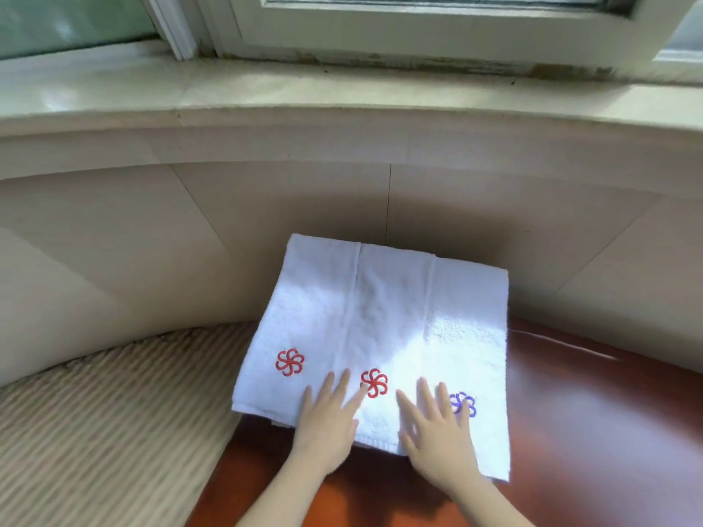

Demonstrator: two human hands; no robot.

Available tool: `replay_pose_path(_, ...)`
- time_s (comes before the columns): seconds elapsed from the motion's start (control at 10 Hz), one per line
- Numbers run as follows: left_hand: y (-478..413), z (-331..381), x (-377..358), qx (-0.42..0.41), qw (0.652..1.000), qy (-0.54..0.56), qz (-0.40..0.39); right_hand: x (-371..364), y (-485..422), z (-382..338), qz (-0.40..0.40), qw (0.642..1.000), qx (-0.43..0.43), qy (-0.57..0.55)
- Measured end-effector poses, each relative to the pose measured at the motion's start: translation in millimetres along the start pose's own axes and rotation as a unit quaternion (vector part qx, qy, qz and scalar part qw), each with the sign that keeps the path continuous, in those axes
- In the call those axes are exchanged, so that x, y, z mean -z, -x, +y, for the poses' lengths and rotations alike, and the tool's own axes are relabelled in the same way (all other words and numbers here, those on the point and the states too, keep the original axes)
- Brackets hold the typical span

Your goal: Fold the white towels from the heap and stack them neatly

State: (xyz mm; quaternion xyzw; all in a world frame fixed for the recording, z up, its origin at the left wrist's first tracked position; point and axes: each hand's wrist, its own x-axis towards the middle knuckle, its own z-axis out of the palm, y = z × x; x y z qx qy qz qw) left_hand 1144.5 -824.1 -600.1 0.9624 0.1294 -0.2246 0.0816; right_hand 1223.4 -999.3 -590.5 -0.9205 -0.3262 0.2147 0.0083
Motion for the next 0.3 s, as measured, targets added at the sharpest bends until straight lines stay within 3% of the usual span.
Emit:
replay_pose_path(0.1, 44.7, 20.5, -19.5, -0.033, 0.999, -0.002, 0.02, -20.5, 38.5, 1.6, 0.0, 0.999, 0.027, 0.037)
replay_pose_path(0.2, 82.4, 28.7, -44.0, -0.028, 0.996, -0.012, -0.085, -20.7, 62.6, 2.7, -0.061, 0.995, 0.054, 0.053)
replay_pose_path(0.3, 118.3, 29.3, -40.5, 0.011, 0.991, 0.01, -0.136, -14.6, 82.7, 8.3, -0.116, 0.991, 0.057, 0.025)
